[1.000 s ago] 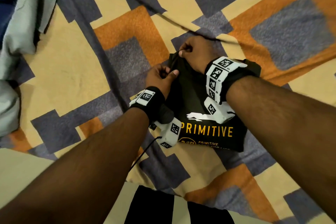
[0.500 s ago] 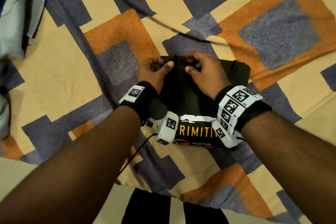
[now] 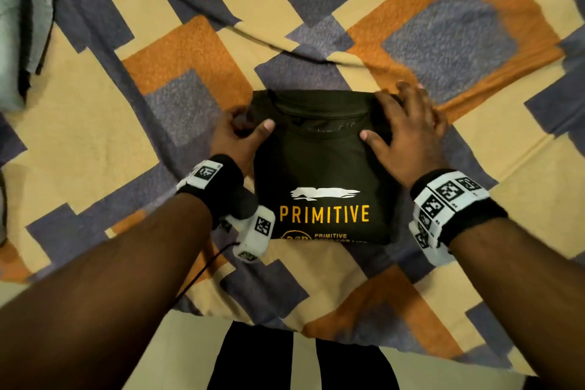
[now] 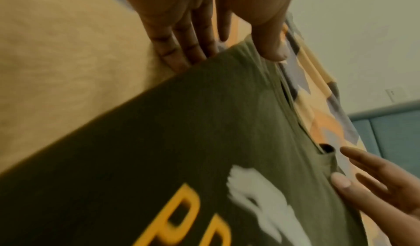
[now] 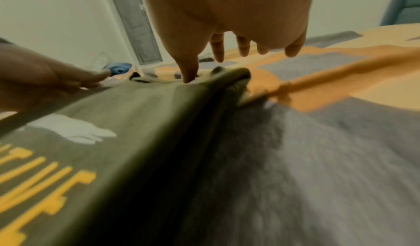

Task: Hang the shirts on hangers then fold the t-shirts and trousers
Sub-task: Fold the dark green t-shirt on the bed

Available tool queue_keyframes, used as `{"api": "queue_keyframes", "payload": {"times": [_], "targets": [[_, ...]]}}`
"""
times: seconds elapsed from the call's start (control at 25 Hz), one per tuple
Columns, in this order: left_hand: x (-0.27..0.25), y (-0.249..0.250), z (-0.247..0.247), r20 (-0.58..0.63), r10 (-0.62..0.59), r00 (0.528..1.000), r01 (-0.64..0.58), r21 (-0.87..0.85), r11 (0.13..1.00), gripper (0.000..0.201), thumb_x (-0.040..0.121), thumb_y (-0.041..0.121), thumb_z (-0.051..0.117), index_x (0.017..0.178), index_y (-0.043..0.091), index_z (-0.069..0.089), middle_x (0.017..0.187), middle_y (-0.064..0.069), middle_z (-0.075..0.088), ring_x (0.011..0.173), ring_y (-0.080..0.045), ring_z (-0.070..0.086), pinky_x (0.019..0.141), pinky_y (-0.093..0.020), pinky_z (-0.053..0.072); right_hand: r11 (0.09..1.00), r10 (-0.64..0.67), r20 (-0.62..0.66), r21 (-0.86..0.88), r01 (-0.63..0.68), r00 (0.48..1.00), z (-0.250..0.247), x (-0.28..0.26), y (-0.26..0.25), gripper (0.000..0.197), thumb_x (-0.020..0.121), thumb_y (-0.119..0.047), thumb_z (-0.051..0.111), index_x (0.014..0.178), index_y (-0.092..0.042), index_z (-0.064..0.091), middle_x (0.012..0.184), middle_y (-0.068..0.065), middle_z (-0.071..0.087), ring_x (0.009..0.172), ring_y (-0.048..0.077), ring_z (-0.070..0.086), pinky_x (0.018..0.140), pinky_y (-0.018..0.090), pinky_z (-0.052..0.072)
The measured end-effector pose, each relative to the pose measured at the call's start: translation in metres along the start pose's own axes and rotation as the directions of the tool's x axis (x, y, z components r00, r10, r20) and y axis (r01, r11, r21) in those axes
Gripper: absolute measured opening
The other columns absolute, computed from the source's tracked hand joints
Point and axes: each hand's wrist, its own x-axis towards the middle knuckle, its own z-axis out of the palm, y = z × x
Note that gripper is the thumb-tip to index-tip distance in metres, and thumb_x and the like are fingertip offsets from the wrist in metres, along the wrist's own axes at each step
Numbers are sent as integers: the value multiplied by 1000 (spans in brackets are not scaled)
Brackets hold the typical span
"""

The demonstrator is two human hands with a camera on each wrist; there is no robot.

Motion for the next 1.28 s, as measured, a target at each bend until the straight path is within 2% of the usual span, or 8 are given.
{"api": "queue_keyframes", "payload": {"times": [0.08, 0.2, 0.28, 0.52, 0.68, 0.96, 1.16, 1.28], "targets": [[-18, -14, 6, 55, -86, 995, 83, 51, 995, 66, 75, 34, 78, 132, 22, 47, 113, 0, 63, 98, -14, 63, 83, -30, 53, 968, 156, 38, 190, -161, 987, 6, -17, 23, 80, 76, -41, 75, 143, -22, 36, 141, 10, 40, 129, 30, 38, 103, 48, 35], [-34, -21, 14, 40, -119, 992, 112, 147, 983, 59, 73, 34, 79, 125, 19, 53, 101, 3, 65, 89, -14, 65, 73, -25, 51, 544, 303, 331, 710, -448, 893, 18, -35, 26, 83, 65, -15, 87, 132, -14, 39, 121, 2, 55, 109, 17, 56, 93, 35, 48], [-41, -18, 20, 21, -107, 994, 101, 181, 978, 52, 77, 34, 76, 122, 14, 58, 105, 1, 65, 91, -15, 63, 76, -24, 48, 379, 253, 488, 745, -549, 836, 24, -36, 19, 70, 63, -8, 87, 121, -10, 48, 115, 4, 64, 99, 15, 64, 86, 33, 53], [-90, 0, 50, 25, 36, 999, -37, 38, 999, 44, 85, 25, 69, 124, 11, 54, 112, -2, 66, 99, -19, 65, 88, -37, 53, 86, 131, 479, 867, -492, 868, -1, -69, 33, 47, 70, 7, 76, 109, -15, 60, 104, 6, 72, 93, 19, 70, 83, 38, 57], [-149, 12, 98, 183, 144, 973, -138, -46, 989, 45, 80, 10, 73, 119, 14, 50, 109, -3, 66, 99, -17, 65, 84, -31, 54, 27, 155, 369, 926, -377, 916, -44, -120, 99, 60, 71, 9, 76, 123, -12, 54, 118, 10, 67, 107, 21, 66, 88, 37, 55], [-267, -2, 256, 485, 115, 867, -126, -11, 992, 48, 79, -8, 67, 115, 19, 48, 97, 0, 65, 73, 2, 67, 62, -17, 54, 59, 425, 344, 912, -405, 837, -106, -245, 267, 61, 80, 0, 72, 132, -9, 42, 124, 9, 62, 110, 22, 62, 92, 37, 53], [-341, -45, 396, 572, -36, 820, 60, -23, 998, 52, 83, -13, 57, 127, 11, 42, 97, -13, 65, 85, -31, 64, 70, -39, 58, 99, 509, 322, 899, -426, 798, -120, -311, 415, 62, 79, 2, 72, 131, -13, 42, 124, 10, 62, 108, 21, 62, 93, 39, 52], [-378, -68, 462, 539, -44, 841, 97, -70, 993, 46, 84, -16, 53, 120, 11, 44, 100, -14, 64, 86, -31, 64, 70, -39, 58, 107, 543, 320, 891, -442, 776, -118, -332, 491, 55, 81, 2, 70, 127, -14, 46, 120, 9, 63, 110, 24, 62, 97, 43, 50]]}}
